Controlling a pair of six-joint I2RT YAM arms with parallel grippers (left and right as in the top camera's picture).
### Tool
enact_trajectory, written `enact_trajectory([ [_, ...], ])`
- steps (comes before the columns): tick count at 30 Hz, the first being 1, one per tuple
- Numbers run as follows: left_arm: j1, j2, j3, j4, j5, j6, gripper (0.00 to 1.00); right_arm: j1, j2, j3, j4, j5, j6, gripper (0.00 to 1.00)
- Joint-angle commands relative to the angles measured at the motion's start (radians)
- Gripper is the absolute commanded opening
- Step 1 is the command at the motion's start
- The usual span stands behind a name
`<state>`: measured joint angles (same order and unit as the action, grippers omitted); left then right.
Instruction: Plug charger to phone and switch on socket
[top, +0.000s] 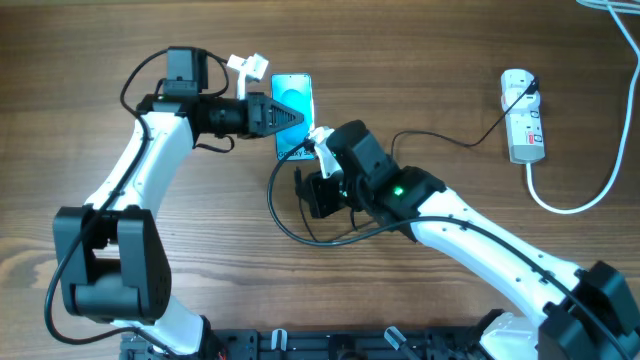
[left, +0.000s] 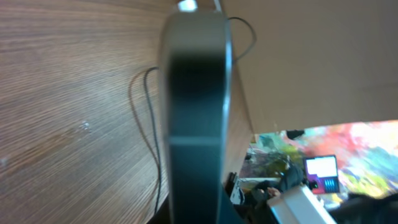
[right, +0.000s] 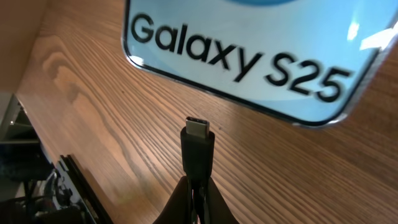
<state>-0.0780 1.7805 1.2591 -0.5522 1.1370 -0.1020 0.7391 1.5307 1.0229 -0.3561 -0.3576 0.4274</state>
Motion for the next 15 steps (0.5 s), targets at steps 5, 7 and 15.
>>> enact_trajectory([
  [5, -0.056, -0.017, -0.002, 0.027, -0.144, -0.119, 0.04, 0.002, 0.017, 0.013, -0.095, 0.021, 0.076, 0.04],
  [7, -0.056, -0.017, -0.002, 0.028, -0.144, -0.119, 0.04, 0.001, 0.017, 0.037, -0.143, 0.022, 0.089, 0.04],
  [15, -0.056, -0.017, -0.002, 0.032, -0.143, -0.119, 0.04, 0.001, 0.019, 0.174, -0.305, 0.043, 0.089, 0.04],
])
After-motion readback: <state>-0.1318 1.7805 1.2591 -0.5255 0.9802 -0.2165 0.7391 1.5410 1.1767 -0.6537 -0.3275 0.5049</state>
